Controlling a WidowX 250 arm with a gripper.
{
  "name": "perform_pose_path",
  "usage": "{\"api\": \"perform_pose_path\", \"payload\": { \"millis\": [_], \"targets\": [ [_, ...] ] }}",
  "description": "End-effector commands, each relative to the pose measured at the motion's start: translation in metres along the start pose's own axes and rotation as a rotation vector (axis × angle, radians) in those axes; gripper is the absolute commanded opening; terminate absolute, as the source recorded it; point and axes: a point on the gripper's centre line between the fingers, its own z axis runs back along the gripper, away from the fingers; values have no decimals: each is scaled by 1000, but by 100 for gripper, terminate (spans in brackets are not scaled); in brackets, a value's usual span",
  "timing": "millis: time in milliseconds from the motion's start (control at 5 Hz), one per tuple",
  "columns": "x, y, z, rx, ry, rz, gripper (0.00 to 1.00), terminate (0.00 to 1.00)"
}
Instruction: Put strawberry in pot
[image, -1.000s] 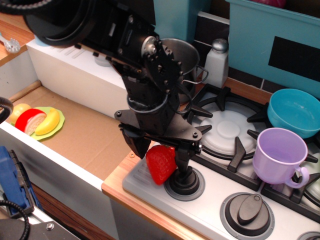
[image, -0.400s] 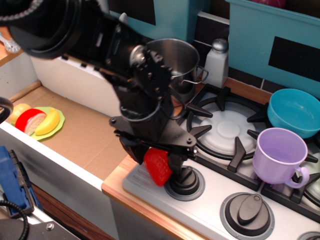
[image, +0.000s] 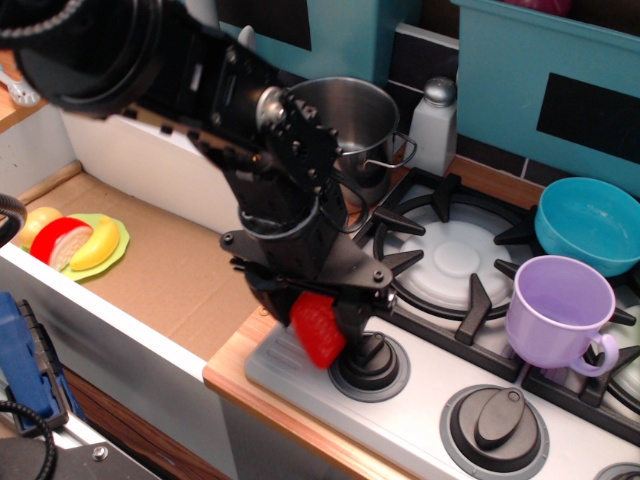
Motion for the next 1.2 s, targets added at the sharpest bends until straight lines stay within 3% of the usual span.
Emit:
{"api": "perform_pose_path", "payload": {
  "millis": [0,200,400,600,800,1000],
  "targets": [
    [28,15,43,79,27,-49,0,0],
    [56,21,70,161,26,-113,0,0],
    [94,27,79,213,-19,-183,0,0],
    [123,37,77,204,-65,-258,0,0],
    [131,41,70,193,-139,-302,0,0],
    [150,47,66,206,-201,-391,0,100]
  ]
}}
